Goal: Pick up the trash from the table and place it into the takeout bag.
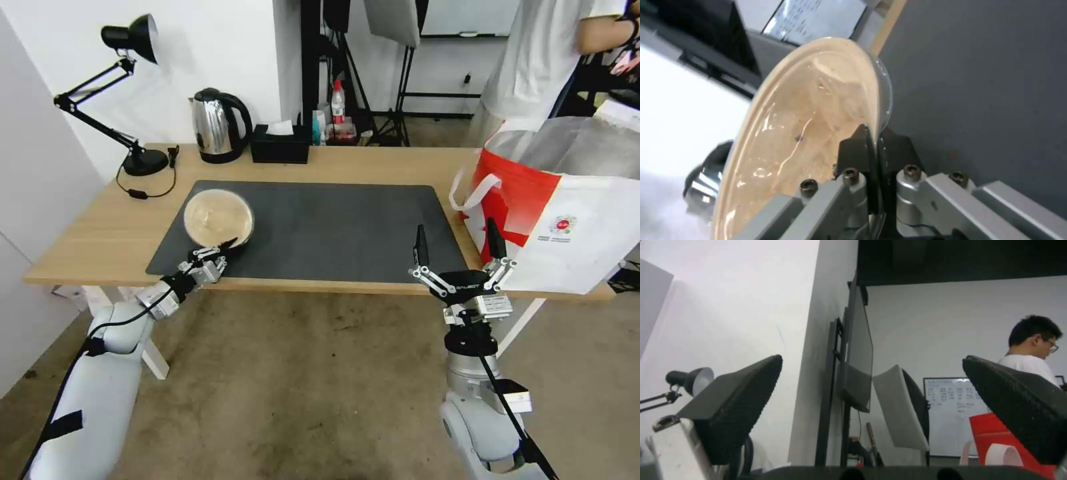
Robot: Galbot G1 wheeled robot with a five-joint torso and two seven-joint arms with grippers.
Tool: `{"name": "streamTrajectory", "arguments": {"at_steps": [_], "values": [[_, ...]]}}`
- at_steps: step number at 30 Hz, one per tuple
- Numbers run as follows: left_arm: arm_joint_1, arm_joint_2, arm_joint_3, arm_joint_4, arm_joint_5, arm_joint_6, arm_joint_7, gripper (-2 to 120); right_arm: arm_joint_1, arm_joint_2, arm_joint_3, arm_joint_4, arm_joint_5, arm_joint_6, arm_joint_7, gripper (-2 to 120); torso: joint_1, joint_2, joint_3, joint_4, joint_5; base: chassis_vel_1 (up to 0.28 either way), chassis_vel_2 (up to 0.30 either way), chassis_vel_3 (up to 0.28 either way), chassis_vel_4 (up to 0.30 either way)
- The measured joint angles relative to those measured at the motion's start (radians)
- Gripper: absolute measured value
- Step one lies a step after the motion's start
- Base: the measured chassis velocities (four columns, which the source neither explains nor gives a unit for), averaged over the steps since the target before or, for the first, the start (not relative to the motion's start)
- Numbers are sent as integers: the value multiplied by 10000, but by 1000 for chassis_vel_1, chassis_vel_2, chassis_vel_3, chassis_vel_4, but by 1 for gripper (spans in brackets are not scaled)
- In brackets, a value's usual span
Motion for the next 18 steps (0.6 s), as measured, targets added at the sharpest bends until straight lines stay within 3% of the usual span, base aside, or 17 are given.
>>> {"name": "streamTrajectory", "arguments": {"at_steps": [18], "values": [[42, 175, -14, -62, 40, -8, 4, 0, -16, 25, -29, 29, 7, -21, -11, 100, 0, -1, 3, 4, -7, 0, 0, 0, 0]]}}
